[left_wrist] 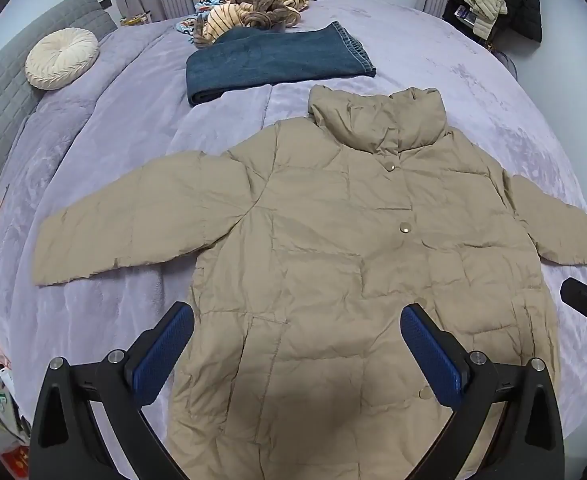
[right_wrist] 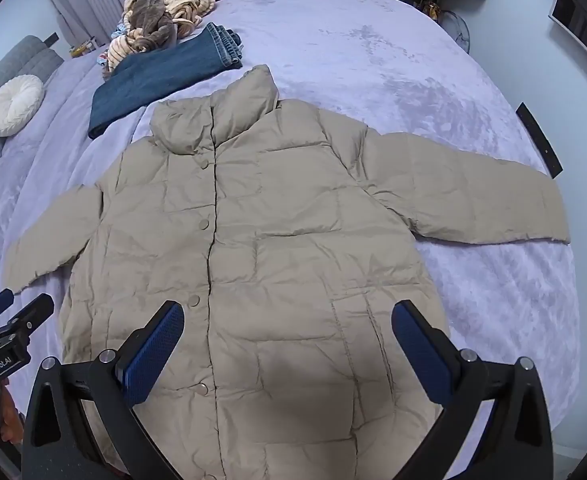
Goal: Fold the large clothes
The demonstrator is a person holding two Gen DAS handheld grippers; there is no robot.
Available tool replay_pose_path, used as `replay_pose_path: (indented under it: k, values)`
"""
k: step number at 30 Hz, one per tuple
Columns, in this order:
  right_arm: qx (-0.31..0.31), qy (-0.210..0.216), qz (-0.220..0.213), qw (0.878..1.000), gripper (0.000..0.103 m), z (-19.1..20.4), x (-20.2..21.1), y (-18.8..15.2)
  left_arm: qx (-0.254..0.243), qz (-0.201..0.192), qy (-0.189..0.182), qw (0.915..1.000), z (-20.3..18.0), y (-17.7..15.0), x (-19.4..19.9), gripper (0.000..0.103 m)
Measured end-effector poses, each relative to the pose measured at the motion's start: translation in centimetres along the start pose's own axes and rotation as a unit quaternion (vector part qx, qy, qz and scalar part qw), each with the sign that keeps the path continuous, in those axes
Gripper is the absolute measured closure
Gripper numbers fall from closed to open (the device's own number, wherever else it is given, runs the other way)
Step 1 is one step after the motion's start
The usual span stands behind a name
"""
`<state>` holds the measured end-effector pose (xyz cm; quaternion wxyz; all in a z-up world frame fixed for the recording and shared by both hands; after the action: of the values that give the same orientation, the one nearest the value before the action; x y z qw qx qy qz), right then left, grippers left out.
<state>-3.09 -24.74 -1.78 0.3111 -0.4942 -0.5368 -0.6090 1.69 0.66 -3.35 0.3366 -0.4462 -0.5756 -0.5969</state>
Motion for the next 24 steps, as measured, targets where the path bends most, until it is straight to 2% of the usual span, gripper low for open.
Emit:
replay_pose_path:
  k: [24]
  values:
    - [0.003, -0.002, -0.003, 1.0, 0.0, 0.6, 0.31, -0.11, 0.009, 0.003, 0.005, 0.9999, 0.53, 0.12, 0.1, 0.0]
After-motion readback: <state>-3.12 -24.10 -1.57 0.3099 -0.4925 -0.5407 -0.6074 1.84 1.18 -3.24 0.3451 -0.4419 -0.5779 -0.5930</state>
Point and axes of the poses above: each gripper's, at about its wrist camera, not at the fingertips, and x roughly against the way its jaws point, z to its left, y to its top, the point moved 4 cm from there along -x, roughly the way its jaws point, and after that the axes turned 4 degrees about -y, right-handed, at the moved point
